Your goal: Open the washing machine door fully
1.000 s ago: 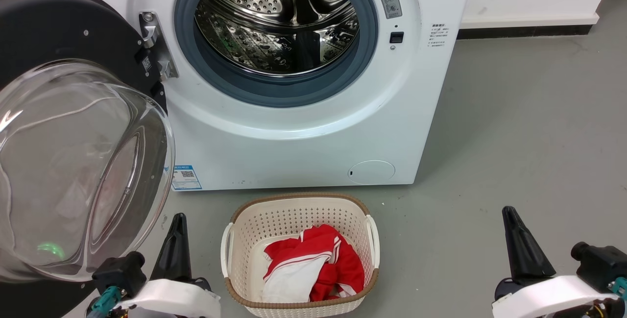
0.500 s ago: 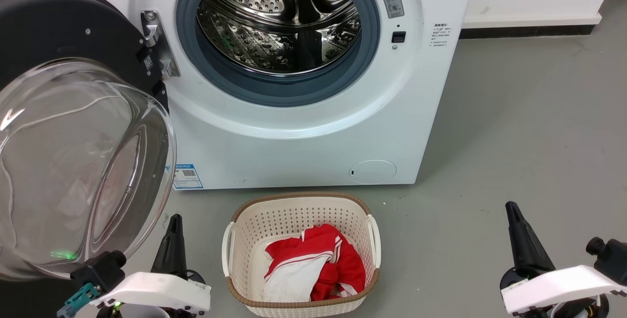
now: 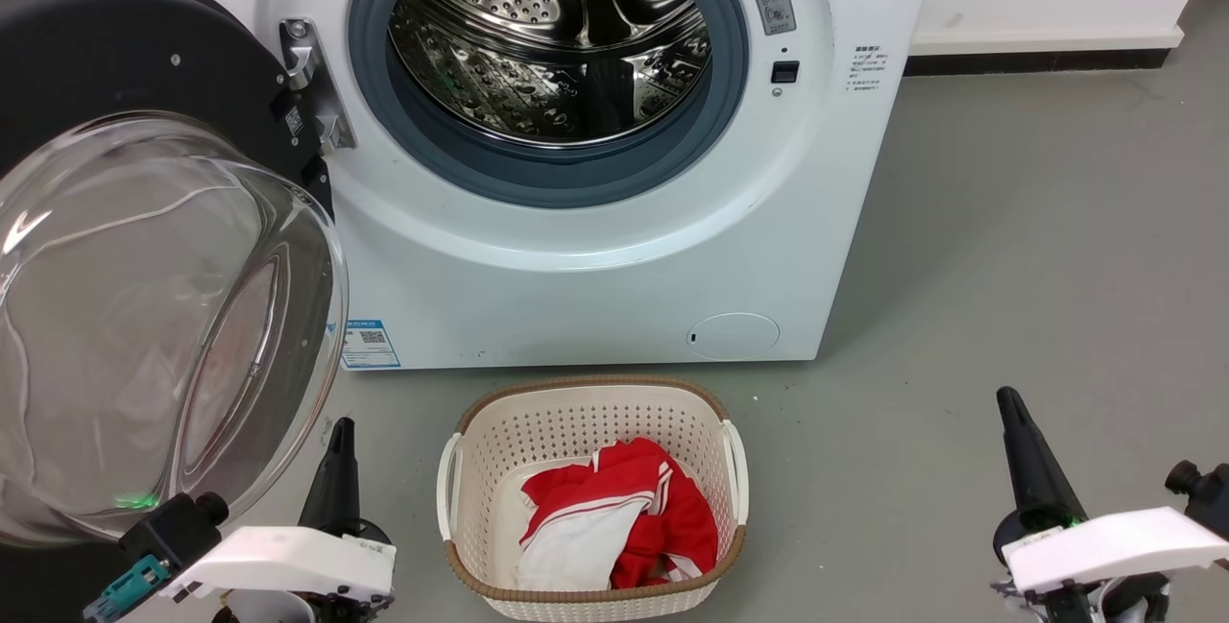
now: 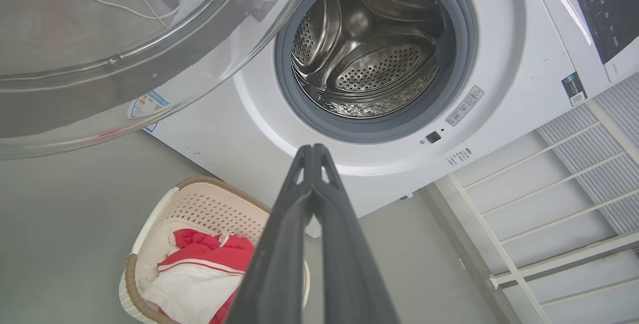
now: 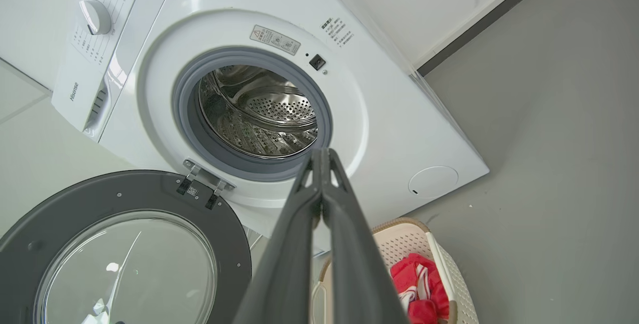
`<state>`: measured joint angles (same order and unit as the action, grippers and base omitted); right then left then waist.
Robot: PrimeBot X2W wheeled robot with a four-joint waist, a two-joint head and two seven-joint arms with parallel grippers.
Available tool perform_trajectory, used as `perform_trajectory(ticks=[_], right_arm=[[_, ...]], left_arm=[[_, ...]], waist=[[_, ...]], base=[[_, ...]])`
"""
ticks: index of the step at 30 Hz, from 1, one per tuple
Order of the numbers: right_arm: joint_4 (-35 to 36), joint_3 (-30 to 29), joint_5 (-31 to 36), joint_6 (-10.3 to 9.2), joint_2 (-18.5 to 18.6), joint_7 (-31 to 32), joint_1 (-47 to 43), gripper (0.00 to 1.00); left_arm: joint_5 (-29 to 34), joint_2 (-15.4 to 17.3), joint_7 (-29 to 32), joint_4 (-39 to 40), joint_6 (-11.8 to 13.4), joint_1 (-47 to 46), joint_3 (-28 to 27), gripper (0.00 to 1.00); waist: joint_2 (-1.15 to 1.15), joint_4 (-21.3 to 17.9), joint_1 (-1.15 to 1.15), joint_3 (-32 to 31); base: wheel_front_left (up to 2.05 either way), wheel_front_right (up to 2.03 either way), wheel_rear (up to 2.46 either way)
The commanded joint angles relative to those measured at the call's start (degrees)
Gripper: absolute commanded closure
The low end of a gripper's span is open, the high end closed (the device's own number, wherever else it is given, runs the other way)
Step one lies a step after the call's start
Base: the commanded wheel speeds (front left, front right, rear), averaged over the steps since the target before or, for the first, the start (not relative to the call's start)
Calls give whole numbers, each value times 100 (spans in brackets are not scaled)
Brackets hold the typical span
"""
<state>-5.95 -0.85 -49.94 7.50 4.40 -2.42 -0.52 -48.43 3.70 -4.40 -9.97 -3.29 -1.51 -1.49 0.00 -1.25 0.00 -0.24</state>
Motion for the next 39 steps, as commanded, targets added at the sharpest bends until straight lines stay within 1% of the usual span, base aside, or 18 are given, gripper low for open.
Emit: perform_trajectory(ticks=[1,19,39], right_arm=[[22,-14,-202,0,45,28,172,100],[-215,-90,-1462,0,56,208,330,100],[-431,-174,-2563,0,49,391,458,100]], left_arm=[[-186,8,44,33,-35,-171,-36,100],[-1416,-17,358,-94,-153,-275,-182,100],[-2510,-41,633,-211,-257,-365,-307,100]], waist=[[0,2,0,1],[0,30,0,10],[0,59,0,20]], base=[[0,0,0],[0,0,0],[0,0,0]])
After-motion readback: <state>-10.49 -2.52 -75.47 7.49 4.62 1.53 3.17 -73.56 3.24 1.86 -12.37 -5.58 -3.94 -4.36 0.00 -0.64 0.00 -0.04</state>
